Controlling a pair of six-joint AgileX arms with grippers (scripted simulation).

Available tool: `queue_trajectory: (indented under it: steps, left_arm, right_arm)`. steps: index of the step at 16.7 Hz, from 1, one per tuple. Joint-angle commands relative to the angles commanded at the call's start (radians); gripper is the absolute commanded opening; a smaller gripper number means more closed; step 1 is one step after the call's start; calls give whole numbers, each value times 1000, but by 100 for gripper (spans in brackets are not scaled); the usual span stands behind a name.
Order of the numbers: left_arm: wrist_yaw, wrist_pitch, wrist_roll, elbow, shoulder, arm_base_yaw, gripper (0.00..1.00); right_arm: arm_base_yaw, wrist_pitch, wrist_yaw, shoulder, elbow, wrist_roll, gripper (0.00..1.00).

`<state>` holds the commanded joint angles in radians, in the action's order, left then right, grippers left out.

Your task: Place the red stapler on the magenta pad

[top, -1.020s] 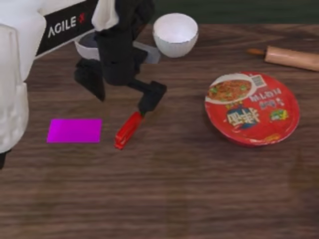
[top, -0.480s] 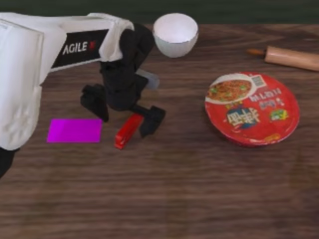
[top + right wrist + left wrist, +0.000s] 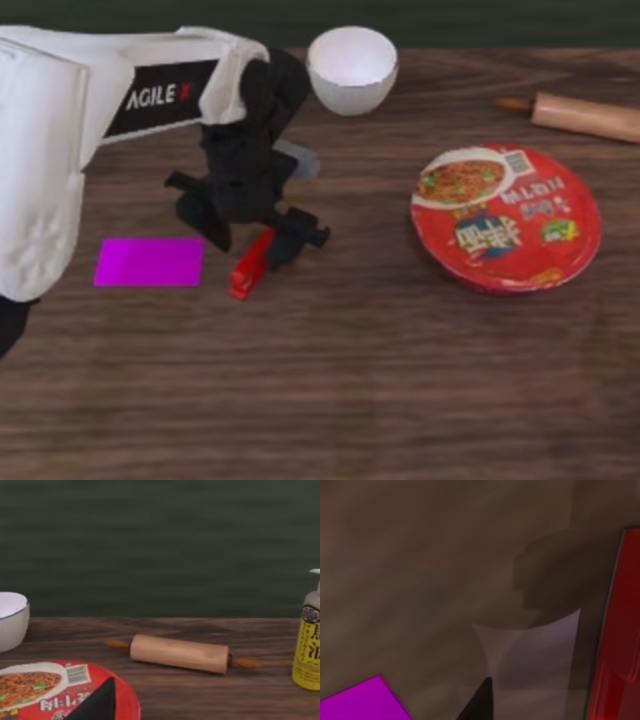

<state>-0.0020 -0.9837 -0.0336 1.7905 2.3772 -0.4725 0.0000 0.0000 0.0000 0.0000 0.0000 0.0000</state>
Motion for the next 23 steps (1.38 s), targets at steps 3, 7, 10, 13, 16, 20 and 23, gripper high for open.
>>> queue_trajectory:
  steps: [3, 7, 10, 13, 16, 20, 23]
  left_arm:
    - [0, 0, 0, 0, 0, 0, 25]
    - [0, 0, 0, 0, 0, 0, 0]
    - [0, 0, 0, 0, 0, 0, 0]
    - [0, 0, 0, 0, 0, 0, 0]
    - [0, -3, -1, 3, -1, 0, 0]
    - [-1, -116, 0, 96, -23, 5, 0]
    - [-2, -259, 2, 194, -52, 12, 0]
  right_arm:
    - [0, 0, 0, 0, 0, 0, 100]
    - [0, 0, 0, 0, 0, 0, 100]
    - [0, 0, 0, 0, 0, 0, 100]
    - [0, 0, 0, 0, 0, 0, 100]
    - [0, 0, 0, 0, 0, 0, 100]
    - [0, 0, 0, 0, 0, 0, 100]
    - [0, 0, 0, 0, 0, 0, 100]
